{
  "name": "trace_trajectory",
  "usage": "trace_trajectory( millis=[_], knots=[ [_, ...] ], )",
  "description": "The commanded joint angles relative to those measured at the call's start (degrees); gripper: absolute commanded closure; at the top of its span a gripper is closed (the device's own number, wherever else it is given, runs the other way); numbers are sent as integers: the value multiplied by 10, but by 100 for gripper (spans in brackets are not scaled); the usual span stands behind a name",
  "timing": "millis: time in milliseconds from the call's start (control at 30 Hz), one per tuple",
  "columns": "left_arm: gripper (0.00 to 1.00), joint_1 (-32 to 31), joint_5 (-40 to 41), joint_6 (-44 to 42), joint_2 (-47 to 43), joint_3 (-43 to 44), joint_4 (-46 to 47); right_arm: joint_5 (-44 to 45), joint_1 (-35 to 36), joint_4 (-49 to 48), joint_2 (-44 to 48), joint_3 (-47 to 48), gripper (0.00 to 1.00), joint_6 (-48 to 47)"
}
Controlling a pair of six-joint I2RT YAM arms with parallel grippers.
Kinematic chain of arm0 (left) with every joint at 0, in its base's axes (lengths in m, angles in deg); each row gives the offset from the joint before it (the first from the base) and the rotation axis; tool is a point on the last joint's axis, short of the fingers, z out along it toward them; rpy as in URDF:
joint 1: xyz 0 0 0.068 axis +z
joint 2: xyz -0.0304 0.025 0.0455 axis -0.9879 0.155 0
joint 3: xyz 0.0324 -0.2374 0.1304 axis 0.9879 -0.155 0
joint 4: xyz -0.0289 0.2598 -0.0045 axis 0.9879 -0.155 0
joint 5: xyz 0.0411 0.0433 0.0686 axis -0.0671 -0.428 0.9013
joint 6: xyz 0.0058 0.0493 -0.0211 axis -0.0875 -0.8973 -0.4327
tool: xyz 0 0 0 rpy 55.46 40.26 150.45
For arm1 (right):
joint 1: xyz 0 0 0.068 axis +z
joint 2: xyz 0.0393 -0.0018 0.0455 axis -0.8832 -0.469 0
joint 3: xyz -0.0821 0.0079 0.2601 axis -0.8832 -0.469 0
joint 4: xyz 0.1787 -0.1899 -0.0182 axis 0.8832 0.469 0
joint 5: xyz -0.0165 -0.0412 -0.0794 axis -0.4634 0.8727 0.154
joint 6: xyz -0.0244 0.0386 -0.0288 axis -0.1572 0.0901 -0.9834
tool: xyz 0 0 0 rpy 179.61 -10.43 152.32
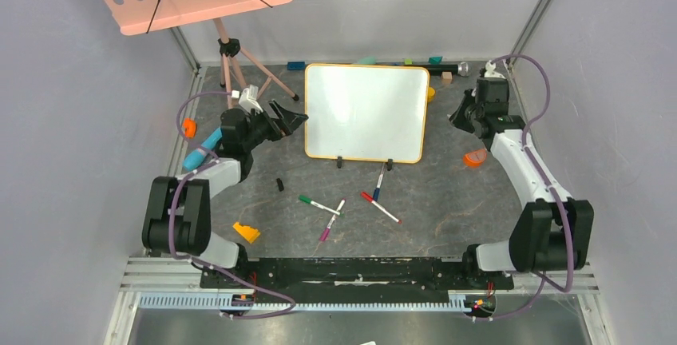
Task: Write a sentence on the whiteboard
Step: Move the whiteboard to the center of the board.
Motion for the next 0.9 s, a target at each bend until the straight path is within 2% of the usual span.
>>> trace_trajectory(
  millis=[0,67,200,333,433,633,733,867],
  knots=[
    [0,3,-7,-54,41,5,135,-52,-4,-50,-33,37,100,-16],
    [0,3,-3,-78,63,-2,176,-51,-5,-59,-49,39,100,-15],
    [0,3,-57,-92,136,37,210,-65,-4,-79,-84,47,100,-14],
    [7,3,-111,-37,214,67,316,-81,-4,-89,-120,64,100,-13],
    [17,2,-141,-12,260,97,328,-104,-4,-101,-142,74,100,-14],
    [31,2,-177,40,310,112,417,-163,-2,-131,-176,79,100,-10],
    [43,0,-215,68,332,115,482,-176,3,-138,-181,76,100,-9],
    [59,-5,-247,88,357,126,506,-217,7,-146,-193,73,100,-8]
  ],
)
